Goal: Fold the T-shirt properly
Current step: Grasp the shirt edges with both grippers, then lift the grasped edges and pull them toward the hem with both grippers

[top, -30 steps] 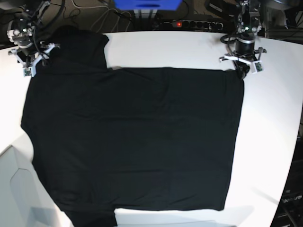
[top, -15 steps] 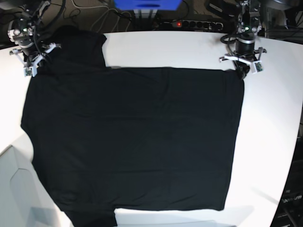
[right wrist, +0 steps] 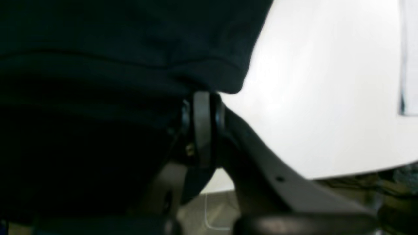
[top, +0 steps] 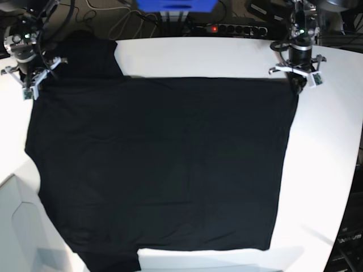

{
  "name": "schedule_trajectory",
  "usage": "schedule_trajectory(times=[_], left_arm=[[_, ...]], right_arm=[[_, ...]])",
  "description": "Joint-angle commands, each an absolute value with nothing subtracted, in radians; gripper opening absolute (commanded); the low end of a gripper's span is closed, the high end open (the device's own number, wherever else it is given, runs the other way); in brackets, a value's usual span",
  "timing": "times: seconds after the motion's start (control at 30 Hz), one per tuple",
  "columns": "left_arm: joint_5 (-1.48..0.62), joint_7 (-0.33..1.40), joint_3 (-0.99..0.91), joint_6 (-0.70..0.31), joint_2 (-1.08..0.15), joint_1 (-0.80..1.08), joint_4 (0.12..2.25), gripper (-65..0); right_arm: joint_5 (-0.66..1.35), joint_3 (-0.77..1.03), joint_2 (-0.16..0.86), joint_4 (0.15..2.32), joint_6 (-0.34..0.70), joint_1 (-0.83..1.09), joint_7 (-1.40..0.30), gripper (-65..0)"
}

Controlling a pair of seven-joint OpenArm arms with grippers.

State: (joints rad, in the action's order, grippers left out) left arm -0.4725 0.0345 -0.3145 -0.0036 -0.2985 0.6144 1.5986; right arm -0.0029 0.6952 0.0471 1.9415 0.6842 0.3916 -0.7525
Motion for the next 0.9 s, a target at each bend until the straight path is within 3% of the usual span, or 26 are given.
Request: schedule_trajectory(times=[0.0, 0.87], left_arm=[[-0.469, 0.01, -0.32, -0.004, -0.309, 0.624, 1.624, -64.9], [-0.469, 0.005, -0.321, -0.001, -0.298, 0.854, 1.728, -65.0]], right_arm=[[-0.001, 0.704, 0.056, 1.974, 0.698, 0.394, -0.739, -65.0], [-0.001, 0.823, 0.042, 1.991, 0.698, 0.558, -0.73, -65.0]])
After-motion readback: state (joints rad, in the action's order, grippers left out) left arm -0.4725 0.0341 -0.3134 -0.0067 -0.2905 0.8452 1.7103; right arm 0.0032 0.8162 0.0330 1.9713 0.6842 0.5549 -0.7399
